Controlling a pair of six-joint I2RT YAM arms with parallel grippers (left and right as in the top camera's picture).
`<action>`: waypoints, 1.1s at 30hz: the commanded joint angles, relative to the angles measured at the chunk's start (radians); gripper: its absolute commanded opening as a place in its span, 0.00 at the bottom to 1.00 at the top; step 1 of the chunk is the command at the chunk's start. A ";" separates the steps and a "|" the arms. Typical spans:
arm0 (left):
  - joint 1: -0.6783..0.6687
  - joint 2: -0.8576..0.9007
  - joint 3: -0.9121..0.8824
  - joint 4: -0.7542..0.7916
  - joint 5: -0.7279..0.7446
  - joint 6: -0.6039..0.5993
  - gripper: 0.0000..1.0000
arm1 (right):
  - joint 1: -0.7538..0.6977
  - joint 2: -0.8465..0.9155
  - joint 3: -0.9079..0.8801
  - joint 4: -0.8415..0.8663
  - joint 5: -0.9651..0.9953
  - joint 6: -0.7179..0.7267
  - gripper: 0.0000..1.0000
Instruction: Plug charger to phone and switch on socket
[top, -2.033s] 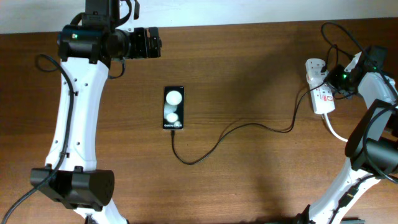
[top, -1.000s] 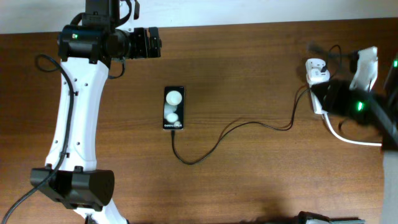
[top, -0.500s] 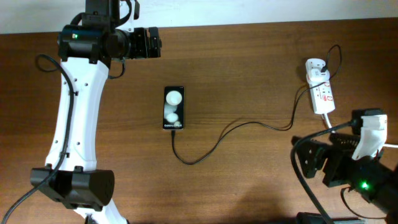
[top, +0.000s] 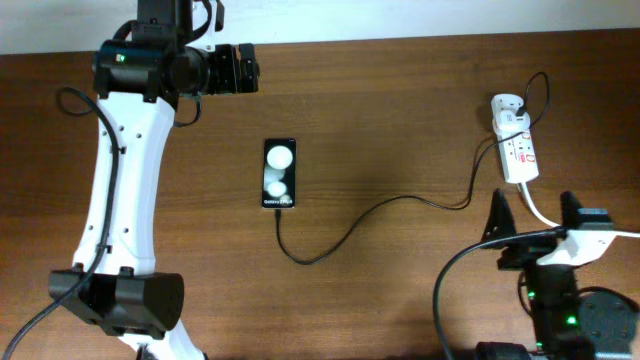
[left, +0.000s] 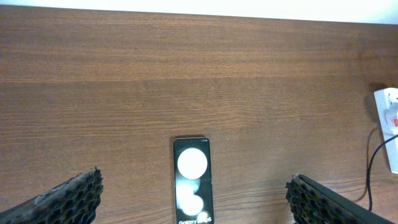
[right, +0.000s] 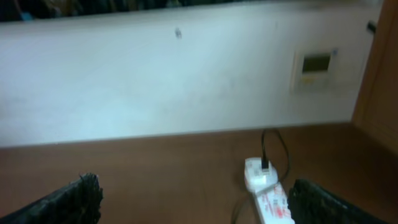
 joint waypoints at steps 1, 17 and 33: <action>0.004 0.005 0.002 -0.002 -0.003 0.006 0.99 | 0.033 -0.094 -0.222 0.162 0.044 0.000 0.99; 0.004 0.005 0.002 -0.002 -0.003 0.006 0.99 | 0.092 -0.271 -0.586 0.272 0.129 0.004 0.99; 0.004 0.005 0.002 -0.002 -0.003 0.006 0.99 | 0.091 -0.270 -0.586 0.271 0.118 0.004 0.99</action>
